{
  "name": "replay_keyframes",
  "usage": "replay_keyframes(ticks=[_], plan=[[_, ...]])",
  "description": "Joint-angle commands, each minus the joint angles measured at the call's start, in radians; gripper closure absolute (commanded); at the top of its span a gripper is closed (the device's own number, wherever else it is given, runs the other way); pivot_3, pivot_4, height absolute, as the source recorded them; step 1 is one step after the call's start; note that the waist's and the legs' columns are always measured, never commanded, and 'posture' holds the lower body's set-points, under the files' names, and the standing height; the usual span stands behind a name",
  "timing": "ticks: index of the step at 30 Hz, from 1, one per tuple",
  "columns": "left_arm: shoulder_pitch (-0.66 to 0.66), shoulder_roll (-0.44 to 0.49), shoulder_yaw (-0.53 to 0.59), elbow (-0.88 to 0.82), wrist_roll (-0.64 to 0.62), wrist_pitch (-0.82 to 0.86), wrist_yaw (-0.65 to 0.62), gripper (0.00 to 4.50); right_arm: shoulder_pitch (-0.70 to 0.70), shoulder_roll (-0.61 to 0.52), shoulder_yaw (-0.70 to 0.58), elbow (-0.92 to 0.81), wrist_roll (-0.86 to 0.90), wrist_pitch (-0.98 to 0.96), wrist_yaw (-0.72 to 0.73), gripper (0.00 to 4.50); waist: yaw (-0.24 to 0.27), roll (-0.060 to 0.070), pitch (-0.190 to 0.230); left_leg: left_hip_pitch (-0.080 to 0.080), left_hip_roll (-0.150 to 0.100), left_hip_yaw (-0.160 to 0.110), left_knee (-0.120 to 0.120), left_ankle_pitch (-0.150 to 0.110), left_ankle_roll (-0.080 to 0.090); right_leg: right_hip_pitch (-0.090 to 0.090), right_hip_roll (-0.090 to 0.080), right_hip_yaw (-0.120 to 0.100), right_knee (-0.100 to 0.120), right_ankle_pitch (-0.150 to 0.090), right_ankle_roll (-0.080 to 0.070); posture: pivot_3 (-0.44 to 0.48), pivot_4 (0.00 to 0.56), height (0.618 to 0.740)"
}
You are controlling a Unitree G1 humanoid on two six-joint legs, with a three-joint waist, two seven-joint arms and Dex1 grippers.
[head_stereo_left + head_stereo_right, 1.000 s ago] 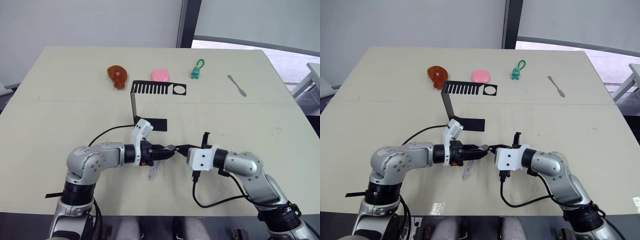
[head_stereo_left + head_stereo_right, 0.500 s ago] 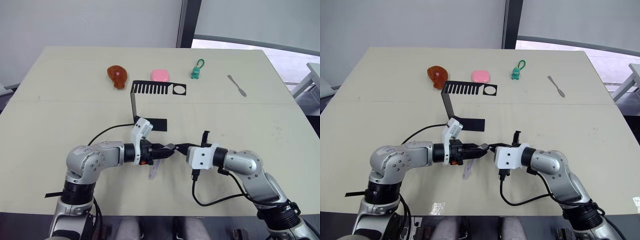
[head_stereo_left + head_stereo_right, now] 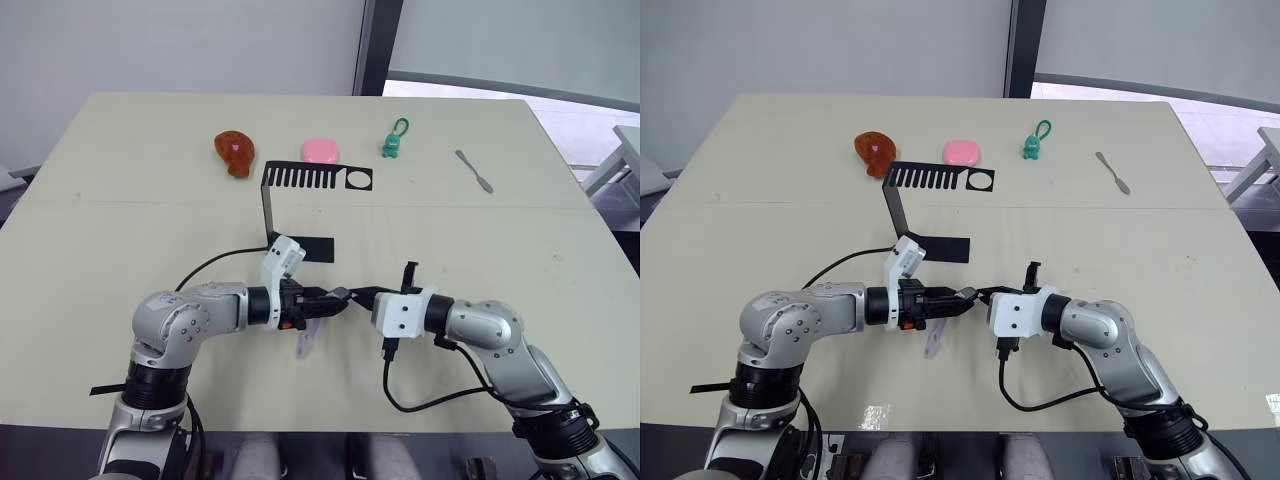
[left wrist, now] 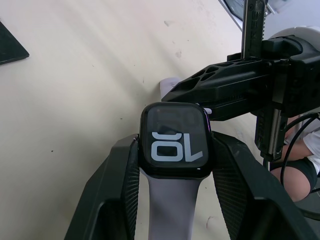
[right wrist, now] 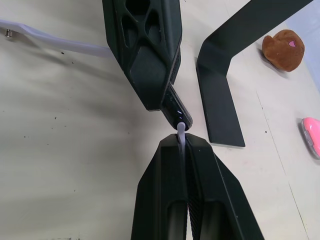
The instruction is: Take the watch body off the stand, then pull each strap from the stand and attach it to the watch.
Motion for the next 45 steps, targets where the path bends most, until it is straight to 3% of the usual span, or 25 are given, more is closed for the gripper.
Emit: replay_keyframes(ticks=[1, 45], plan=[[-0.015, -0.031, -0.058, -0.022, -0.013, -0.009, -0.014, 2.90, -0.040, 0.051, 0.086, -0.071, 0.045, -0.059, 0.007, 4.50, 0.000, 0.000, 0.000, 0.000, 0.000, 0.000, 0.000, 0.000, 0.000, 0.000, 0.000, 0.000, 0.000, 0.000, 0.000, 0.000, 0.150, 0.740], [-0.009, -0.029, -0.048, -0.023, 0.016, -0.017, -0.022, 2.90, -0.043, 0.045, 0.087, -0.058, 0.049, -0.041, 0.028, 4.50, -0.001, 0.000, 0.000, -0.001, 0.000, 0.001, 0.000, 0.000, 0.000, -0.001, 0.000, 0.001, 0.001, 0.000, 0.000, 0.000, 0.150, 0.740]])
